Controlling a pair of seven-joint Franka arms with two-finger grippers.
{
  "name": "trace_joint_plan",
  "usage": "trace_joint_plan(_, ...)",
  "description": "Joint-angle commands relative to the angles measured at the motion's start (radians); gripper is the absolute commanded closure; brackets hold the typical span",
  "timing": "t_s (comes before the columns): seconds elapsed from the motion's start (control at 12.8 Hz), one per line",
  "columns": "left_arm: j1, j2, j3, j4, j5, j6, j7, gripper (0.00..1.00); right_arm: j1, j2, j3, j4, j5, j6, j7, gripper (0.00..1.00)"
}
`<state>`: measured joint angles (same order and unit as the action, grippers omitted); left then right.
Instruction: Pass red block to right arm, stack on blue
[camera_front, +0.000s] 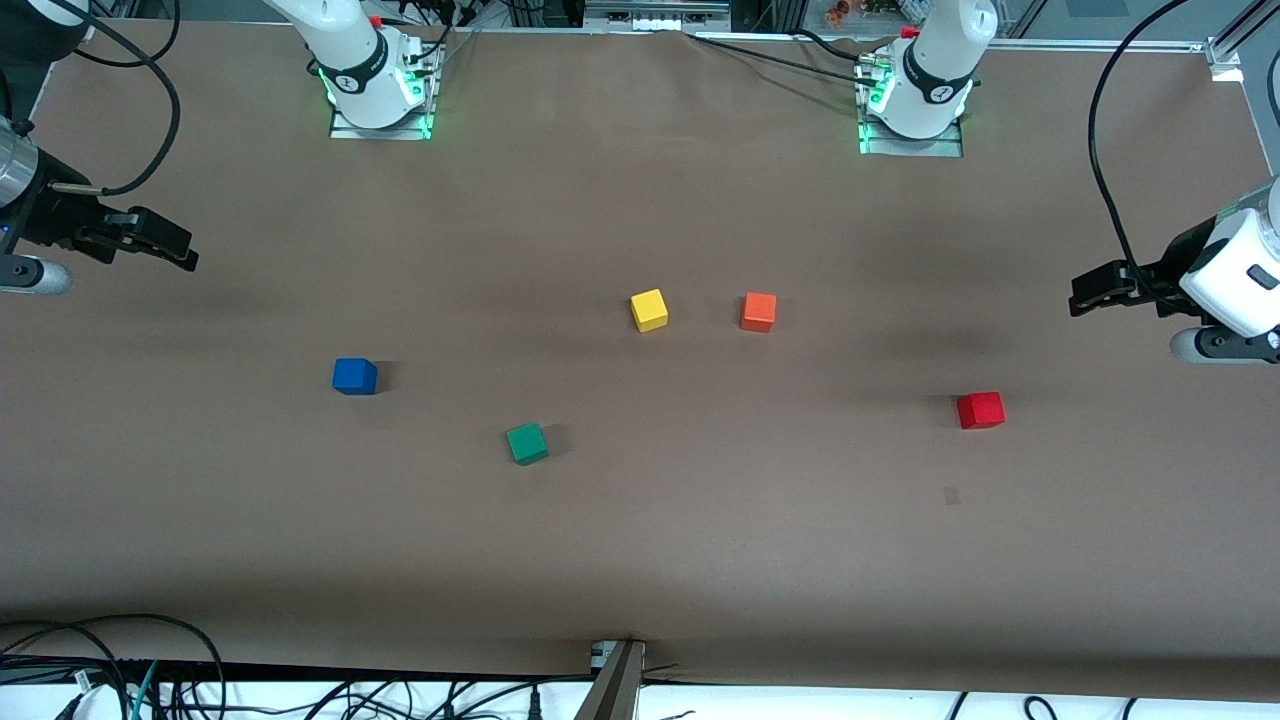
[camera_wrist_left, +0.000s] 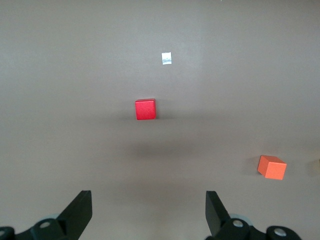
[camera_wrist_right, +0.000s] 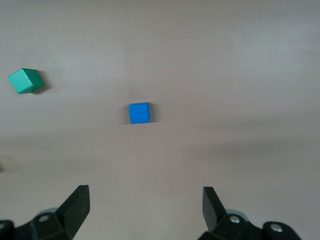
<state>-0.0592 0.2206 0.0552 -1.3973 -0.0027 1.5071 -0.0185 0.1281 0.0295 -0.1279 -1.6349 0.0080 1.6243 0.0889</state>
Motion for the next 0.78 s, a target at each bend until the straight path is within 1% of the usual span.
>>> trace_joint_plan(0.0, 0.002, 0.014, 0.003, 0.017, -0.007, -0.004, 0.009, 0.0, -0.005, -0.002, 0.002, 0.009, 0.001, -0.011, -0.008, 0.0)
trace_joint_plan(0.55, 0.012, 0.04, 0.012, 0.017, -0.016, 0.01, 0.008, 0.0, -0.004, -0.002, 0.002, 0.009, 0.004, -0.003, -0.008, 0.0)
trace_joint_plan(0.71, 0.022, 0.052, 0.014, 0.014, -0.016, 0.033, -0.006, 0.0, -0.005, -0.002, 0.002, 0.009, 0.004, -0.003, -0.008, 0.0)
